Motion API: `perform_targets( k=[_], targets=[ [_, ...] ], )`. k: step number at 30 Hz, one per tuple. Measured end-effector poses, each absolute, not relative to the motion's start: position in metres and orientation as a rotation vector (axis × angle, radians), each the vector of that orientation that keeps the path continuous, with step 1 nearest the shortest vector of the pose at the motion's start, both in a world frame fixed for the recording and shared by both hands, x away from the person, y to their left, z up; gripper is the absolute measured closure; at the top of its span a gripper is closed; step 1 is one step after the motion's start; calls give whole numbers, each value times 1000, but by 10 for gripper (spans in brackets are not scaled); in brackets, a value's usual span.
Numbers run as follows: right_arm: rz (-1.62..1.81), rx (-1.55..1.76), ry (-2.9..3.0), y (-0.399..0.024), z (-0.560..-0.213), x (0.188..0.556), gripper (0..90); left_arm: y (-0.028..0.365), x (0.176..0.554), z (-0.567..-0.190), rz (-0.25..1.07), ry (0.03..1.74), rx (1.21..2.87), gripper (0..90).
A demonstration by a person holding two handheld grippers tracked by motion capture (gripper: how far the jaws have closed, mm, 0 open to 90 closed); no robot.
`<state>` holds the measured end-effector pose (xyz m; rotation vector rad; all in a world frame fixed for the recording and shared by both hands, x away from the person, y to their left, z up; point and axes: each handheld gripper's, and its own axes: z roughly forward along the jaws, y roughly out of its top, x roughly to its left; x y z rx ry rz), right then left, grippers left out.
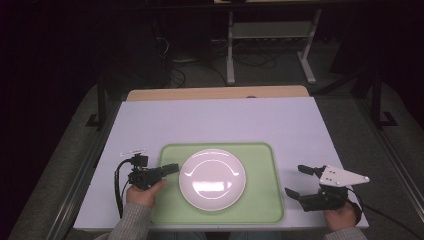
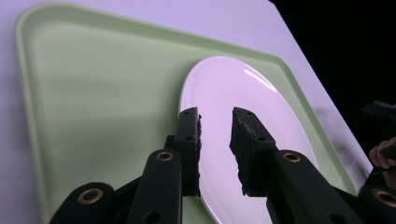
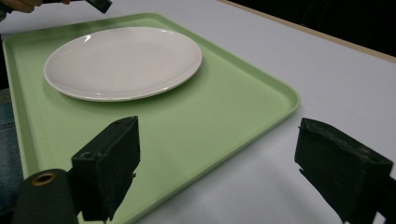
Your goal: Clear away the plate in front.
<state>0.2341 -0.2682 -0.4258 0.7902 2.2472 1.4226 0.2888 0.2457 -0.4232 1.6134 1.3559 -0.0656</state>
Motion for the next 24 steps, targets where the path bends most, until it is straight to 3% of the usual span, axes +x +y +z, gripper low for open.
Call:
perform_targets(
  k=[24],
  targets=[
    [1396, 811, 2258, -268, -428, 236, 134, 276, 273, -420, 186, 1225, 1707, 615]
  ],
)
